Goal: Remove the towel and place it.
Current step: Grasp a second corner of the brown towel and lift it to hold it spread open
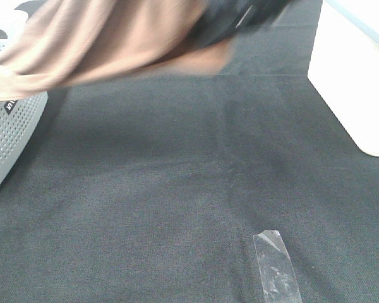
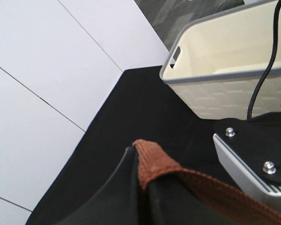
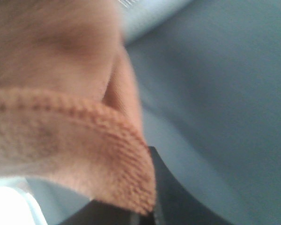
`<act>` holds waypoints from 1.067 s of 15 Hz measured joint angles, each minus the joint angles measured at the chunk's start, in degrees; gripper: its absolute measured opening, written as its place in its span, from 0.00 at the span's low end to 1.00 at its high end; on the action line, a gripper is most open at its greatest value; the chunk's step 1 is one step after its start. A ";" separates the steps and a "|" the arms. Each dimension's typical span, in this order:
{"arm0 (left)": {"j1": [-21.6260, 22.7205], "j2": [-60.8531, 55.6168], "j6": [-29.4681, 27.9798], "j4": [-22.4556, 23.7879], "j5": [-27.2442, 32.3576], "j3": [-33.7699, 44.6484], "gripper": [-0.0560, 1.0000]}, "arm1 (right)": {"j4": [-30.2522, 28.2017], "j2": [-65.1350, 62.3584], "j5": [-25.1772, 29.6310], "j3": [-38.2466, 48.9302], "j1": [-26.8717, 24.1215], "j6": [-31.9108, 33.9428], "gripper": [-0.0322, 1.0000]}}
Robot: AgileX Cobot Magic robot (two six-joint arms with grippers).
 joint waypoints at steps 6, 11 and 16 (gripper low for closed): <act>6.19 0.57 -2.41 0.06 -13.75 0.00 0.05 | -35.12 6.36 15.87 -36.15 0.00 16.27 0.03; 6.25 4.70 -1.32 7.16 -25.15 0.00 0.05 | -48.59 11.92 12.20 -46.35 0.00 14.04 0.03; 12.09 7.05 -1.38 8.59 -37.41 0.00 0.05 | -57.81 12.03 -2.69 -46.58 0.00 18.28 0.03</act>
